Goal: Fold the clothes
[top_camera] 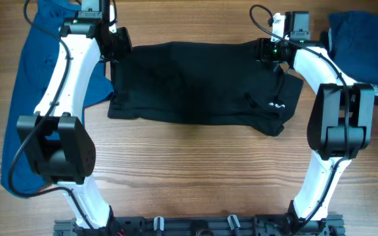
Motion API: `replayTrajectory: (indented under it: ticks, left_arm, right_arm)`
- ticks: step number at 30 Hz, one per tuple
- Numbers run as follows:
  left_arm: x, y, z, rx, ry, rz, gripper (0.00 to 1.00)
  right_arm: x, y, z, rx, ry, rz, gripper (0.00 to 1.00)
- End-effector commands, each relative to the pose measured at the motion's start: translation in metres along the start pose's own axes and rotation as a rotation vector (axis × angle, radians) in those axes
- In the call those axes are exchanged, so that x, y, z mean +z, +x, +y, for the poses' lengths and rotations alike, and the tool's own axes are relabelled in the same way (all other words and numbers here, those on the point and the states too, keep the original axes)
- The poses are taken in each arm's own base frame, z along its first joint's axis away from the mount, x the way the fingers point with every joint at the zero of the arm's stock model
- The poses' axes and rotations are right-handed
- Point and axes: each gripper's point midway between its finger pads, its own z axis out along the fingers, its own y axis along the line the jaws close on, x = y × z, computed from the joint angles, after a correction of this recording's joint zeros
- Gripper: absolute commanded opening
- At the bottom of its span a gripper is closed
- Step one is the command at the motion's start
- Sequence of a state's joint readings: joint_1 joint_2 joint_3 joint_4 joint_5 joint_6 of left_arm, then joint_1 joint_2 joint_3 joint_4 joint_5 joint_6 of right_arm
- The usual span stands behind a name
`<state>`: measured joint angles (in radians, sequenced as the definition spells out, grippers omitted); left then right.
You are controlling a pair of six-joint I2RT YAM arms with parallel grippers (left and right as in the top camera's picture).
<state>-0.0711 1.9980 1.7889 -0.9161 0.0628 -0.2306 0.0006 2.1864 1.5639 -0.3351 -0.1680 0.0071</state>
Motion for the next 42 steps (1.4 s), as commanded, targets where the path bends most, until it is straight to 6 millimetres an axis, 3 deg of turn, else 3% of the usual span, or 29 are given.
replayTrajectory:
  ticks: [1, 8, 11, 17, 21, 25, 27, 29, 34, 38, 42]
  left_arm:
    - [-0.005, -0.005, -0.004, -0.012, 0.021, -0.019, 0.04]
    - [-0.005, -0.010, -0.005, -0.011, 0.026, -0.037, 0.04]
    - [-0.005, -0.010, -0.005, -0.011, 0.026, -0.037, 0.04]
    - [-0.005, -0.011, -0.006, -0.010, 0.029, -0.045, 0.04]
    - [-0.005, -0.012, -0.004, -0.011, 0.017, -0.049, 0.04]
    - [-0.005, -0.016, 0.003, -0.012, -0.025, -0.069, 0.04]
    - [-0.006, -0.022, 0.007, -0.020, -0.026, -0.087, 0.04]
    - [-0.008, -0.025, 0.013, -0.031, -0.030, -0.095, 0.04]
    - [-0.019, -0.025, 0.031, -0.064, -0.049, -0.091, 0.04]
    - [-0.027, -0.015, 0.044, -0.086, -0.070, -0.052, 0.04]
    - [-0.029, 0.012, 0.052, -0.090, -0.102, 0.057, 0.04]
  right_arm:
    - [0.001, -0.004, -0.012, 0.021, 0.067, -0.020, 0.69]
    - [0.003, -0.014, -0.019, 0.066, 0.107, -0.065, 0.67]
    - [0.015, -0.002, -0.016, 0.075, 0.082, -0.033, 0.50]
    - [0.018, -0.001, -0.015, 0.099, 0.075, -0.035, 0.40]
    - [0.018, -0.002, -0.014, 0.127, 0.068, -0.039, 0.06]
    - [0.010, -0.012, -0.010, 0.131, 0.050, -0.048, 0.04]
    - [-0.013, -0.032, -0.006, 0.114, 0.049, -0.075, 0.04]
    - [-0.049, -0.055, 0.000, 0.099, 0.048, -0.100, 0.04]
    - [-0.127, -0.067, 0.002, 0.112, 0.060, -0.111, 0.04]
    - [-0.174, -0.045, -0.005, 0.163, 0.083, -0.039, 0.04]
    - [-0.177, 0.008, -0.010, 0.209, 0.101, 0.168, 0.04]
